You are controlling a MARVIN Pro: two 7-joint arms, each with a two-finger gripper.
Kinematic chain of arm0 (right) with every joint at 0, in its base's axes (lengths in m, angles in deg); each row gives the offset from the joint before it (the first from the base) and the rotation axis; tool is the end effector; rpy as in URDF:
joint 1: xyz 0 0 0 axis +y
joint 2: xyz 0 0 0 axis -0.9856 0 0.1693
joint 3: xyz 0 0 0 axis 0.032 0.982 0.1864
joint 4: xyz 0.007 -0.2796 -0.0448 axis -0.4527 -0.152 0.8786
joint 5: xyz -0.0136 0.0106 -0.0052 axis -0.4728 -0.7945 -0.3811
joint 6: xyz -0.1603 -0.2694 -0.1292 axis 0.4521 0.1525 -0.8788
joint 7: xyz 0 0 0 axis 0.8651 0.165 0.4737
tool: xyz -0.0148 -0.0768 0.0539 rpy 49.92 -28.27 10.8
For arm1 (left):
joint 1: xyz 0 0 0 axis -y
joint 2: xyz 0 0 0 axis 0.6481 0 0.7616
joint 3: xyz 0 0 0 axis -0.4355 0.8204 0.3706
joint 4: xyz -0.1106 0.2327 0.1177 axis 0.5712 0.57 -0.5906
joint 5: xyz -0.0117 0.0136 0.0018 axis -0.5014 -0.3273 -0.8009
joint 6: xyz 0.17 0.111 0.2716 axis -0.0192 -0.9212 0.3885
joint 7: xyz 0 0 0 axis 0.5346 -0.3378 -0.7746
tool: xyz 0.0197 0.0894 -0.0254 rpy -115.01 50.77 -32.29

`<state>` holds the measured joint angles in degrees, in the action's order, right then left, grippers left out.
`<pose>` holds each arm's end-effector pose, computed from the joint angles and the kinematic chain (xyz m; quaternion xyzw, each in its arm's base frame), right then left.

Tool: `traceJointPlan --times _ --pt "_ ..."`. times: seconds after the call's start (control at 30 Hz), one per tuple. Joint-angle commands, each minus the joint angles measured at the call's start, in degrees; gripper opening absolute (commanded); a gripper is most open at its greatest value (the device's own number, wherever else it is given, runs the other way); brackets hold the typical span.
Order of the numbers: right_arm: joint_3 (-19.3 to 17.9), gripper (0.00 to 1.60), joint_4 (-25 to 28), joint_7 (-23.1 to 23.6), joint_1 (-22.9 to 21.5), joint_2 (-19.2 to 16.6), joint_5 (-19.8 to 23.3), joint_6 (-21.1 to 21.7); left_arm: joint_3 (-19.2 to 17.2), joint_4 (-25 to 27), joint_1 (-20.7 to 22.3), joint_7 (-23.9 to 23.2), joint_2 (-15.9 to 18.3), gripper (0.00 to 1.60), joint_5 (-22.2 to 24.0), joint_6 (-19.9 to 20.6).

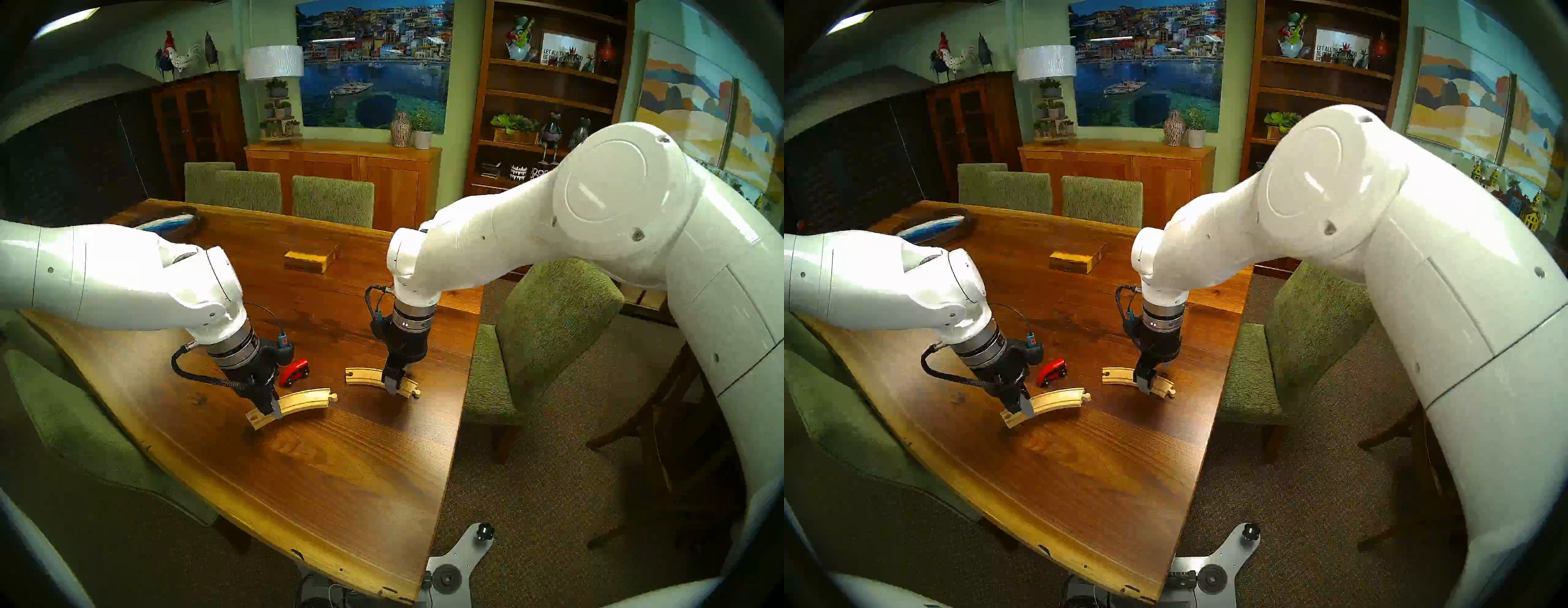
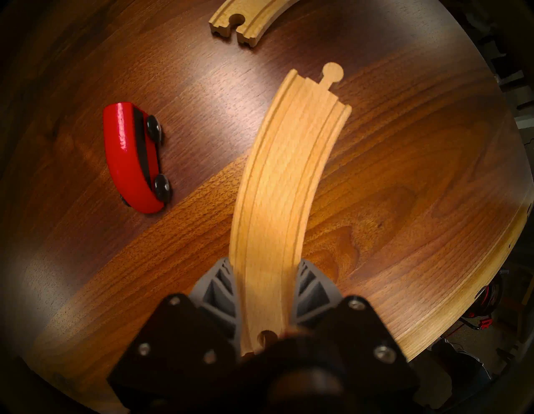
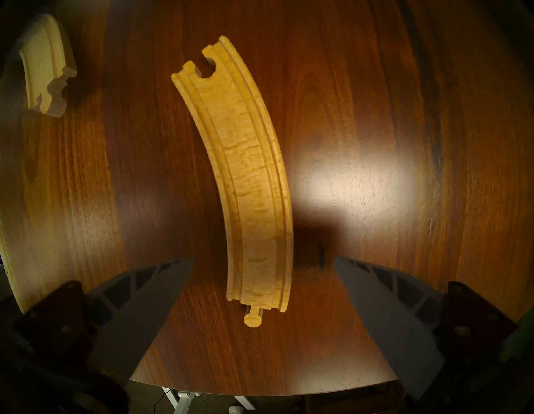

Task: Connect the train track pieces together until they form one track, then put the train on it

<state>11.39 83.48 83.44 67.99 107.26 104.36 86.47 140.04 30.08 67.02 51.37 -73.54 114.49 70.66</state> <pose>0.5211 0.1794 -0.2398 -0.8482 -0.5282 0.0020 0.0394 0.4133 0.0478 -0.2129 0.8753 -0.4779 0.0533 0.0509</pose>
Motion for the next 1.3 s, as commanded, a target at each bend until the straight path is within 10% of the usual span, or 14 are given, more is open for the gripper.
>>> traceJointPlan --times 0.0,0.37,0.4,0.57,1.27 --pt "0.22 1.60 -3.44 0.97 0.68 0.49 -0.68 -0.37 -0.99 0.04 1.62 0.17 0.05 0.00 0.04 0.13" --pt "0.72 1.60 -4.98 0.80 2.27 1.49 -0.86 0.25 -0.99 0.05 1.63 0.18 0.06 0.00 0.04 0.14" --pt "0.75 1.04 -5.04 0.72 2.34 1.59 -0.84 0.39 -0.99 0.05 1.63 0.18 0.06 0.00 0.04 0.14" --pt "0.58 0.00 -4.61 0.19 2.23 1.43 -0.64 0.68 -0.99 0.05 1.63 0.19 0.06 0.00 0.04 0.15" --pt "-0.32 0.00 6.78 -5.32 -5.46 -2.52 2.71 1.82 -0.98 -0.01 1.58 0.13 0.02 0.00 0.03 0.09"
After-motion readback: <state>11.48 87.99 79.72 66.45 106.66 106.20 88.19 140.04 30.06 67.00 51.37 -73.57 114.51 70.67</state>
